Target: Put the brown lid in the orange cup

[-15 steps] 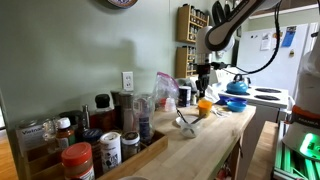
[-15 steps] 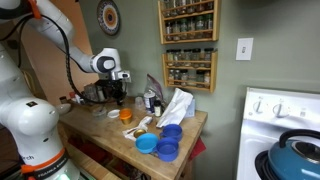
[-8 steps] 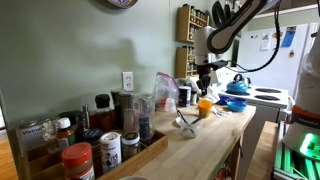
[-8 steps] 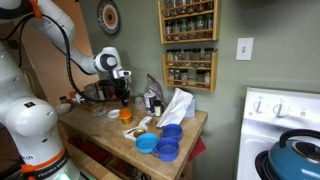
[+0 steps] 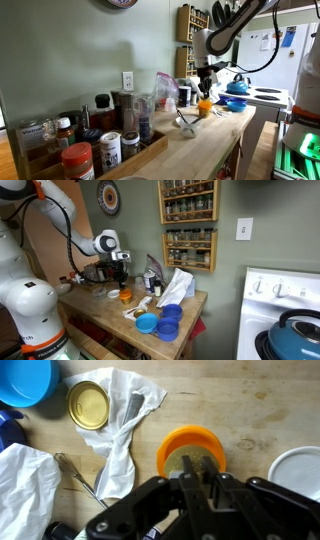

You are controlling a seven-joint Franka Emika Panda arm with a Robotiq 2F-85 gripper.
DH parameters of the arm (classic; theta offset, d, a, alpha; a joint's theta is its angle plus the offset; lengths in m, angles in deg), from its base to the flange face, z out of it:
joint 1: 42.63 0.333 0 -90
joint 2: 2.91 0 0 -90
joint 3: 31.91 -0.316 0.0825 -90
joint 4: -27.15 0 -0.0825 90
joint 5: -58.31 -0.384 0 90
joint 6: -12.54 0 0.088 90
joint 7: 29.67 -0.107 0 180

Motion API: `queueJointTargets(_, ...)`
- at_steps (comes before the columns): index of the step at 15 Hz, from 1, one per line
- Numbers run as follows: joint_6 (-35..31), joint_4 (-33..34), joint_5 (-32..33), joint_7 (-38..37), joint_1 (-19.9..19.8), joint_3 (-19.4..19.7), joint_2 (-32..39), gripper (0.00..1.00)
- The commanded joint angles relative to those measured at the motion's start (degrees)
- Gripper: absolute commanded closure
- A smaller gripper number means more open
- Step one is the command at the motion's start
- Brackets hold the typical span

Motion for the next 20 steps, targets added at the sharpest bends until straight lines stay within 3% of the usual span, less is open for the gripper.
queueJointTargets(1,-0.6,0.4,-0.5,0.0,0.1,0.4,1.0,0.96)
queueJointTargets(20,-1.4,1.7,-1.5,-0.8,0.1,1.4,5.5,0.96)
